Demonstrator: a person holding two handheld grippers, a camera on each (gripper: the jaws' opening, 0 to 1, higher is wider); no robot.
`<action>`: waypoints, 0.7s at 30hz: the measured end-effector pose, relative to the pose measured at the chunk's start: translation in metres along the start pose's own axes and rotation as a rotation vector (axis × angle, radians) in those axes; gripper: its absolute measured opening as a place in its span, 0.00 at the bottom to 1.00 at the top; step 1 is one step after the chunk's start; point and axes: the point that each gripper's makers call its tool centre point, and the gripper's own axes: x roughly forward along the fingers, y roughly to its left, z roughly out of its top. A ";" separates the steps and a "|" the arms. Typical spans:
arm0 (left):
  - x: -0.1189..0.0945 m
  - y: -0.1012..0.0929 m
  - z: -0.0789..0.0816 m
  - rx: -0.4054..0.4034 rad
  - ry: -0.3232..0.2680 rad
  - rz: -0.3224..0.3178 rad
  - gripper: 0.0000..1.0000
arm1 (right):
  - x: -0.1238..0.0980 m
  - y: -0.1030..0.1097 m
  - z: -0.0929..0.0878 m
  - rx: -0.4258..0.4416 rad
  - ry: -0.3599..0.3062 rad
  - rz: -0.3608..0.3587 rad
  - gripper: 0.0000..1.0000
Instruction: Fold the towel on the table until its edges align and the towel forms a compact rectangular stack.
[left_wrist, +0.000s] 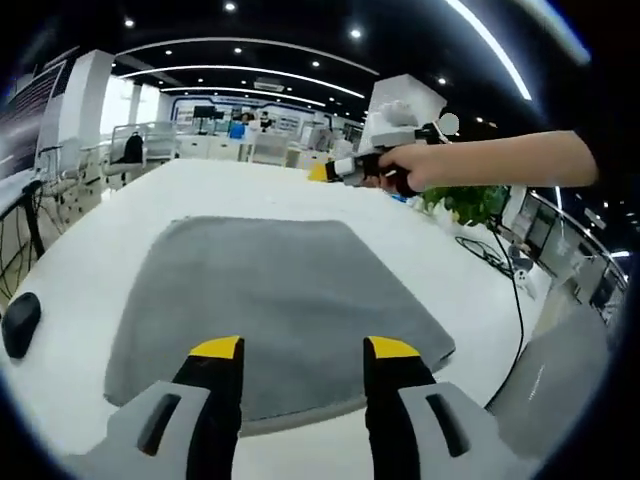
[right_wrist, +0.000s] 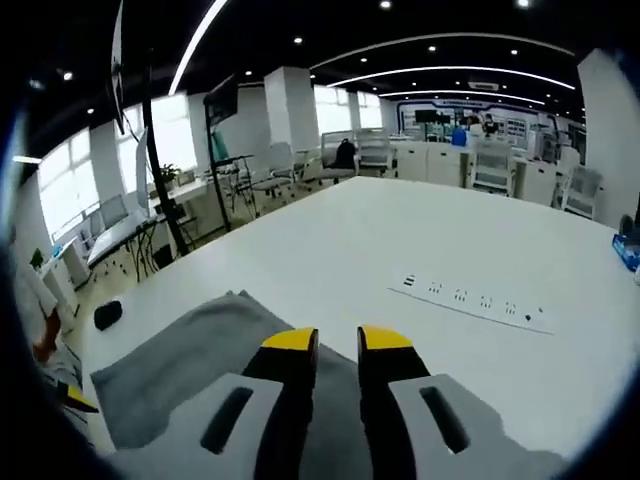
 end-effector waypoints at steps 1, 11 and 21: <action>0.002 -0.004 -0.001 0.009 0.007 -0.009 0.52 | 0.001 -0.006 -0.002 0.009 0.001 -0.005 0.16; 0.029 -0.059 -0.002 0.081 0.050 -0.116 0.54 | -0.016 -0.043 -0.022 0.038 0.030 -0.037 0.16; 0.045 -0.110 -0.009 0.164 0.102 -0.231 0.54 | -0.015 -0.061 -0.049 0.067 0.060 -0.047 0.16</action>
